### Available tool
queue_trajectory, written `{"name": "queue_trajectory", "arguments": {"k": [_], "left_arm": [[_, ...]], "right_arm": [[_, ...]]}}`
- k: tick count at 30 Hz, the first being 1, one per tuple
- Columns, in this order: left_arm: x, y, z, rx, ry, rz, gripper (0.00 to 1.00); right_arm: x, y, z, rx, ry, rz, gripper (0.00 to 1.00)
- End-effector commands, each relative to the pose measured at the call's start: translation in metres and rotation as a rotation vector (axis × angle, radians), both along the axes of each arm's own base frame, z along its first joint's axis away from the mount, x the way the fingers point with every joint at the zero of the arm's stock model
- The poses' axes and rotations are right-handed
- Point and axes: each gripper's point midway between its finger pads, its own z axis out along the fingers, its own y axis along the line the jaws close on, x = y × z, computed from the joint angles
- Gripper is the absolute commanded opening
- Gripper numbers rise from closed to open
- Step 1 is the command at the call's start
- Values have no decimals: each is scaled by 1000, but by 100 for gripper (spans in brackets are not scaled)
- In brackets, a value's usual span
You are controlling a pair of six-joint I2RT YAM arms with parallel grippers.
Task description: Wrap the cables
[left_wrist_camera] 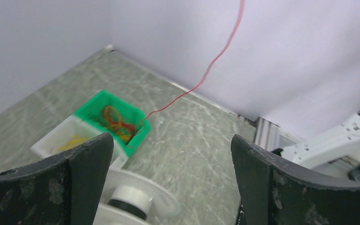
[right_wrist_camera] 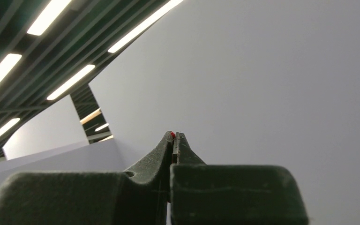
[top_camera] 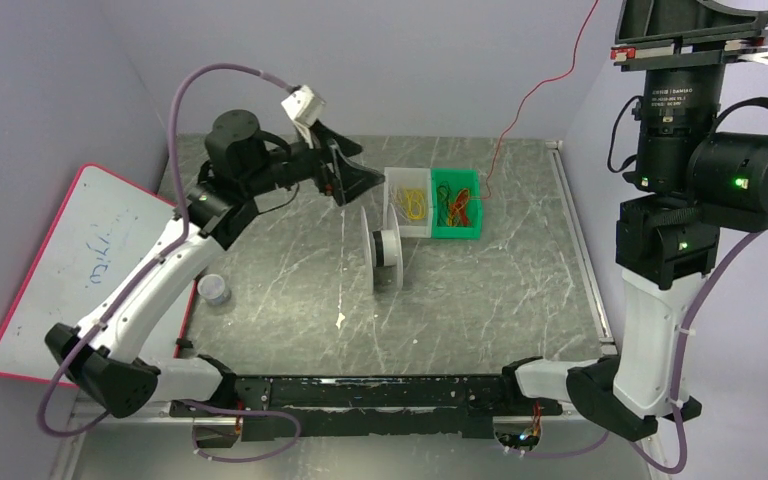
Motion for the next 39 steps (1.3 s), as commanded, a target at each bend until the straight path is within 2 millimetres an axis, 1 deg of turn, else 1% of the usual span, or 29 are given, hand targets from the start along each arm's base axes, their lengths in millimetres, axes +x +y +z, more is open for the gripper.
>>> {"name": "queue_trajectory", "arguments": {"k": [1, 3, 5, 6, 7, 11, 15, 20, 23, 30, 33, 36, 39], "left_arm": [[-29, -43, 29, -77, -175, -220, 99], [-33, -61, 28, -83, -188, -275, 99], [-32, -77, 26, -92, -197, -298, 99], [-29, -85, 21, -89, -191, -307, 99], [-28, -92, 20, -92, -191, -315, 99], [-32, -123, 12, -90, -197, -368, 99], [-33, -153, 10, -89, -213, -385, 99], [-27, -180, 8, -124, -240, -366, 99], [-20, -196, 0, -144, -211, -388, 99], [-19, -233, -14, -181, -181, -461, 99], [-19, -243, -27, -181, -160, -488, 99], [-18, -250, -50, -166, -113, -511, 99], [-18, -257, -78, -159, -46, -527, 99]], "right_arm": [[4, 23, -13, -51, 47, 112, 0], [2, 27, -16, -65, 56, 140, 0], [-3, 31, -19, -75, 55, 167, 0], [-5, 32, -21, -72, 54, 180, 0], [-5, 34, -23, -71, 55, 195, 0], [-4, 37, -24, -74, 72, 218, 0], [-8, 39, -24, -69, 73, 243, 0], [-21, 42, -18, -69, 53, 285, 0], [-32, 41, -14, -62, 37, 306, 0], [-55, 35, -2, -41, 1, 326, 0], [-64, 31, 3, -34, -14, 326, 0], [-75, 22, 8, -17, -34, 299, 0], [-86, 13, 12, 6, -60, 275, 0]]}}
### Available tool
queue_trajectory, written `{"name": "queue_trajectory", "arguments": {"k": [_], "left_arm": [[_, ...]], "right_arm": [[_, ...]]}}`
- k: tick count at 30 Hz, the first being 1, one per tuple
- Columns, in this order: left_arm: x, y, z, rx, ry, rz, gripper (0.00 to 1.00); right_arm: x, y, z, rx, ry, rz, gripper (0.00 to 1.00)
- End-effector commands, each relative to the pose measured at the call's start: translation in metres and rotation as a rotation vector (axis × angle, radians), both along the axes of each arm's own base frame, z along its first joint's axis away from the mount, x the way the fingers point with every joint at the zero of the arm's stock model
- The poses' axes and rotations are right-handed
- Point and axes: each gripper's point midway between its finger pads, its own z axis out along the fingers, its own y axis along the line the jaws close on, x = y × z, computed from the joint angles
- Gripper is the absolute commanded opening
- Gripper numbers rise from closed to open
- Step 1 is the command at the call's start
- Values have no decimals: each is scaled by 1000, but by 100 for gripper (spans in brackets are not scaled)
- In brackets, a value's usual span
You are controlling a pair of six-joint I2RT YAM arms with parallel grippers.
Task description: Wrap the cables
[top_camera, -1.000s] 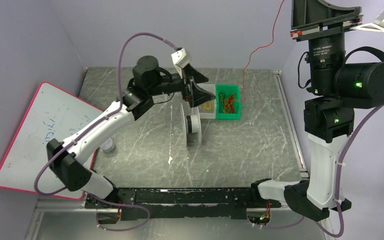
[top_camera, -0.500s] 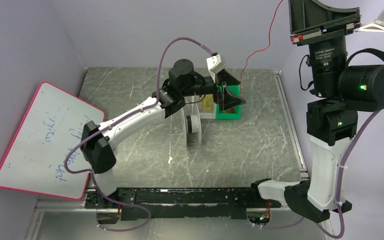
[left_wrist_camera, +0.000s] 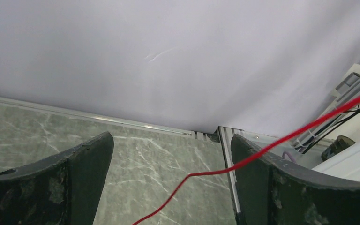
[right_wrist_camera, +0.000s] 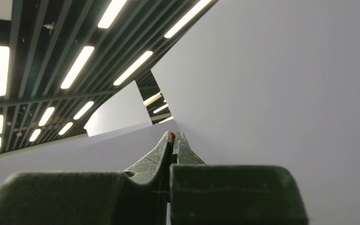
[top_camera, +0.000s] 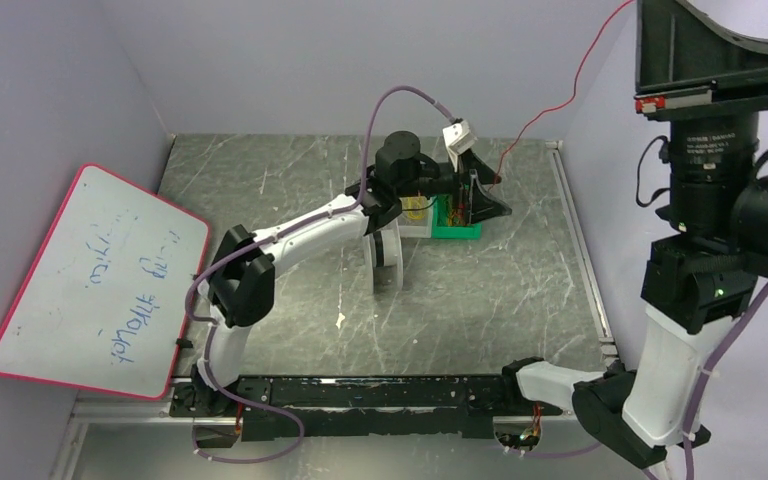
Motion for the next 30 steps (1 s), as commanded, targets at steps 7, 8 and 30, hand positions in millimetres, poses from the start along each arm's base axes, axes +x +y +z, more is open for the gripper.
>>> {"name": "queue_trajectory", "arguments": {"k": [7, 8, 30], "left_arm": [[-16, -20, -48, 10, 95, -124, 90], [-16, -21, -54, 20, 106, -126, 88], [-50, 28, -21, 80, 90, -90, 7]], "right_arm": [[-47, -19, 18, 58, -92, -4, 0], [-49, -21, 18, 62, -95, -11, 0], [-17, -53, -15, 90, -2, -263, 0]]}}
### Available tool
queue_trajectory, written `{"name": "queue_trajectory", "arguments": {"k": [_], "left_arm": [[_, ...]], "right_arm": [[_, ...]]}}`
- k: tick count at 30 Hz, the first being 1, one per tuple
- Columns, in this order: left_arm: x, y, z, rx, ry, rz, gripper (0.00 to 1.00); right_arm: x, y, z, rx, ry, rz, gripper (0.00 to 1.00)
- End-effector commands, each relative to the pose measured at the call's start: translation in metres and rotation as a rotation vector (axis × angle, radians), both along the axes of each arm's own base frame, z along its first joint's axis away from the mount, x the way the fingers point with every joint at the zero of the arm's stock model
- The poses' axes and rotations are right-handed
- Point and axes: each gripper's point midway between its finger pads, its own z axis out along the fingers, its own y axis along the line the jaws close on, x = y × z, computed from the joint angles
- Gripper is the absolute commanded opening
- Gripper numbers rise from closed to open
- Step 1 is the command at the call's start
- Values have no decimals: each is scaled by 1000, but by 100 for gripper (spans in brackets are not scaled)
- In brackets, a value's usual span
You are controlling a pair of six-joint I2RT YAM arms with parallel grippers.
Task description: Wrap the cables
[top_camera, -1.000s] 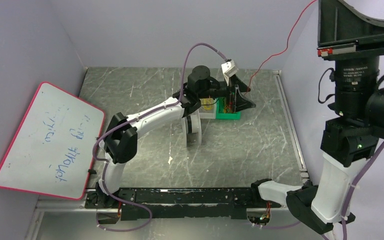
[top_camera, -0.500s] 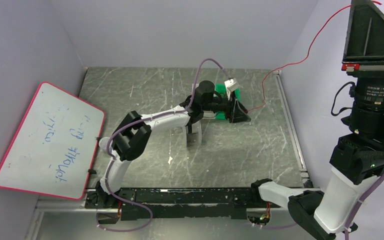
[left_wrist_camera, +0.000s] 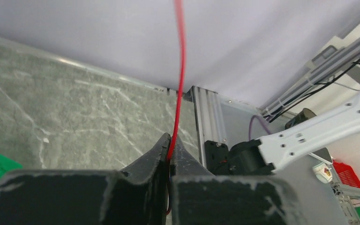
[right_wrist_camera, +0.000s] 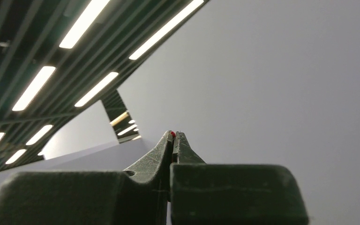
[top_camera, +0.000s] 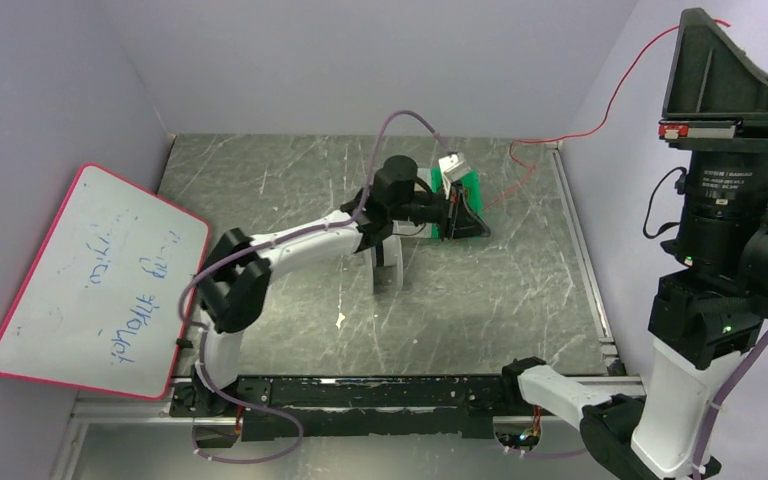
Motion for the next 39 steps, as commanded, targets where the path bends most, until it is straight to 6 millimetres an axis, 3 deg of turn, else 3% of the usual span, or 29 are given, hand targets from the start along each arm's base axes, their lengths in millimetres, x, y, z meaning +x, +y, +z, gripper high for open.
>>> {"name": "queue_trajectory", "arguments": {"k": [1, 13, 26, 31, 35, 39], "left_arm": [[-21, 23, 84, -86, -126, 1, 7], [-73, 76, 209, -246, -305, -57, 7], [-146, 152, 311, -419, -429, -116, 7], [-165, 172, 322, -446, -391, -147, 7], [-171, 174, 312, -422, -349, -187, 7], [-163, 163, 295, -376, -301, -181, 7]], "right_arm": [[7, -16, -13, 27, 22, -101, 0], [72, -25, -77, 23, 195, -261, 0], [76, -43, -94, 77, 217, -345, 0], [77, -47, -97, 91, 220, -363, 0], [76, -47, -96, 87, 219, -367, 0], [71, -52, -91, 87, 208, -393, 0]]}}
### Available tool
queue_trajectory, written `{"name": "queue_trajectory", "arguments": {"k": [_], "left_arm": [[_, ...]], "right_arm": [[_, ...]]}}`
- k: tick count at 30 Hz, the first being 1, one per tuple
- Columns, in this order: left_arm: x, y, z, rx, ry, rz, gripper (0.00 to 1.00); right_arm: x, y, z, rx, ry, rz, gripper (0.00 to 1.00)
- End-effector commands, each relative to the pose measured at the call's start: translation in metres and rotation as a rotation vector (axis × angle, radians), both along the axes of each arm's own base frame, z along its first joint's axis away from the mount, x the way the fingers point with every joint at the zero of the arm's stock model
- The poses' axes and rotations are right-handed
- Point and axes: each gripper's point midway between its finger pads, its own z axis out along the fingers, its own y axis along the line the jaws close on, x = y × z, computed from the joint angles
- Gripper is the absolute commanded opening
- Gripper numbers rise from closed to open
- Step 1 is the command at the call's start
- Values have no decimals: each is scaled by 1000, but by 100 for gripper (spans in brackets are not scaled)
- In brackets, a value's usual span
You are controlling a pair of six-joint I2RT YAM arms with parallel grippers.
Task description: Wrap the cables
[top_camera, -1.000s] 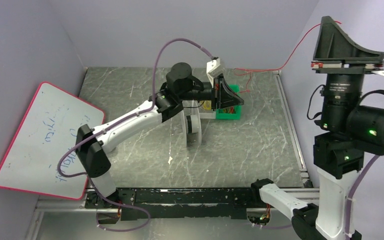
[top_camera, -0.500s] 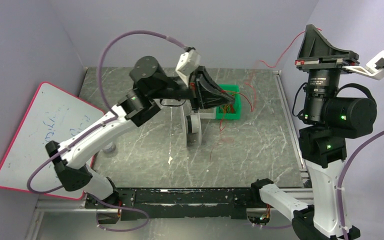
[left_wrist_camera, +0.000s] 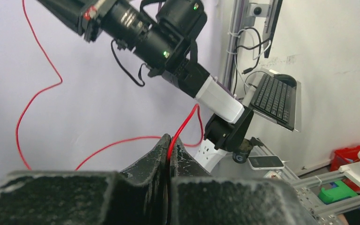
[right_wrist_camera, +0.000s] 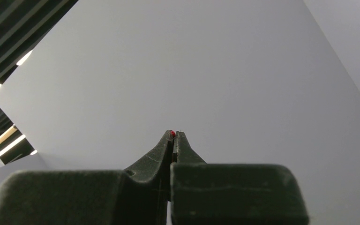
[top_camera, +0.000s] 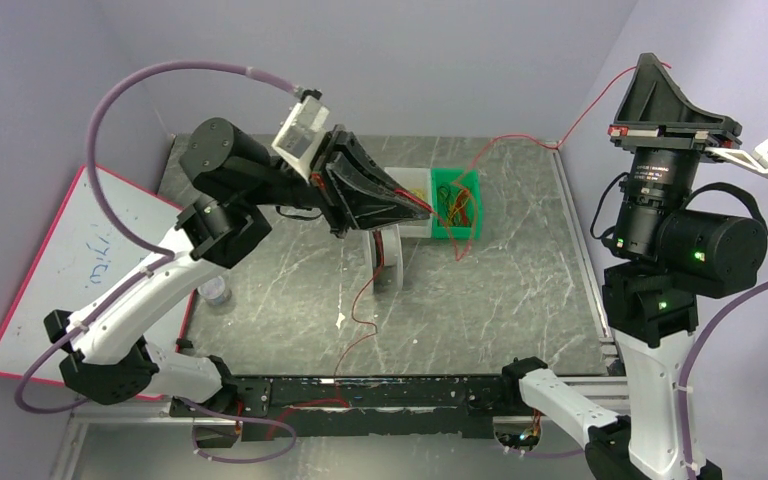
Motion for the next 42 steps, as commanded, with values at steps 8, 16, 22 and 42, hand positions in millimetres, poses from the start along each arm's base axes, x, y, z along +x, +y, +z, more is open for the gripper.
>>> {"name": "queue_trajectory", "arguments": {"k": [8, 16, 22, 42], "left_arm": [[25, -68, -64, 170, 147, -84, 7], [36, -110, -52, 135, 163, -182, 7], [51, -141, -48, 73, 149, -236, 7], [136, -226, -265, 374, 467, -114, 63]], "right_arm": [[-14, -19, 27, -27, -49, -127, 0], [-39, -38, 55, -18, -114, -218, 0], [-47, -42, 59, -12, -128, -227, 0], [-35, -42, 20, -44, -53, -252, 0]]}}
